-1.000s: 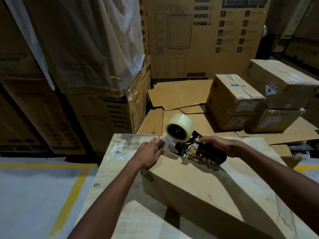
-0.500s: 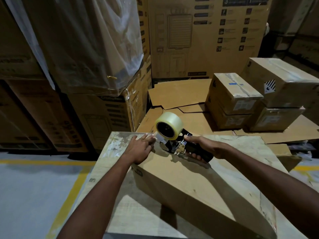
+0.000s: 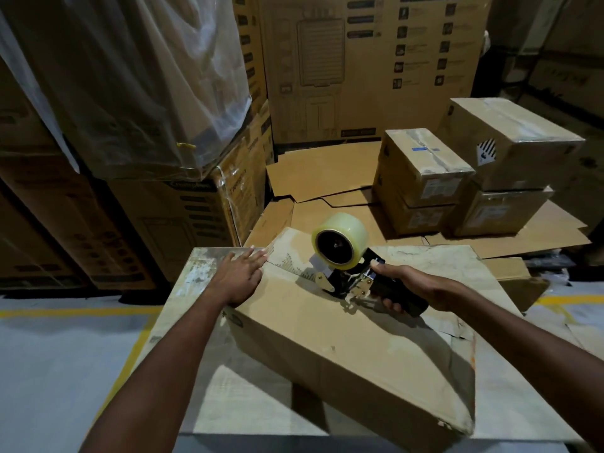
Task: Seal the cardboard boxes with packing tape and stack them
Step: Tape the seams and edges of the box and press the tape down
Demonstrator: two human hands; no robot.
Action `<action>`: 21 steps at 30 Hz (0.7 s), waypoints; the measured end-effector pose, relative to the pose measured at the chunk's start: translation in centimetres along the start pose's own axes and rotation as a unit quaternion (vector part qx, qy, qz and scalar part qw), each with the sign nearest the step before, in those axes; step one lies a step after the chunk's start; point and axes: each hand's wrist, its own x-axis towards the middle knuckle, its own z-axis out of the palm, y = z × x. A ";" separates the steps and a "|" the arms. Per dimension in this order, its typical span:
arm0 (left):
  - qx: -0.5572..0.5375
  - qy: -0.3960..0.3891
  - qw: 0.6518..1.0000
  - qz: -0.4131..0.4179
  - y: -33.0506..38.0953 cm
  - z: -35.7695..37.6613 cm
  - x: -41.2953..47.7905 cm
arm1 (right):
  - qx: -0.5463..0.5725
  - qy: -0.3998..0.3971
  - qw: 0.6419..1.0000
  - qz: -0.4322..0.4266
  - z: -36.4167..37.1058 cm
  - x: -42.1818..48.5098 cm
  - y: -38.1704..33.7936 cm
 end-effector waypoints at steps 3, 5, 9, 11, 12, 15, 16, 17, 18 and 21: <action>0.032 0.012 0.999 -0.008 2.3 -0.5 -0.1 | 0.000 -0.027 1.000 0.007 0.2 0.1 -0.1; 0.003 0.004 1.000 0.013 4.9 -0.2 -0.3 | 0.009 -0.056 0.998 0.019 0.0 0.3 -0.2; -0.065 -0.004 0.998 -0.001 7.9 1.4 -0.8 | 0.014 -0.065 0.998 0.023 -0.5 0.6 0.3; -0.082 0.001 0.997 -0.010 7.6 1.8 -0.9 | 0.003 -0.089 0.996 0.018 -0.6 0.6 0.3; -0.087 0.002 0.996 -0.009 7.4 1.9 -1.0 | -0.006 -0.101 0.995 0.014 -0.6 0.4 0.2; -0.103 0.012 0.995 -0.008 7.4 2.1 -1.0 | -0.013 -0.083 0.996 0.003 -0.6 0.4 0.2; -0.110 0.015 0.994 -0.011 7.4 2.1 -1.0 | -0.012 -0.069 0.998 -0.004 -0.5 0.5 0.2; -0.116 0.015 0.993 -0.014 7.4 2.2 -1.0 | -0.014 -0.057 0.998 -0.011 -0.4 0.5 0.3; -0.120 0.015 0.993 -0.017 7.4 2.2 -1.0 | -0.017 -0.048 0.999 -0.015 -0.2 0.6 0.3; -0.119 0.020 0.992 -0.028 7.4 2.0 -1.0 | -0.038 -0.027 0.999 -0.017 0.1 0.3 0.6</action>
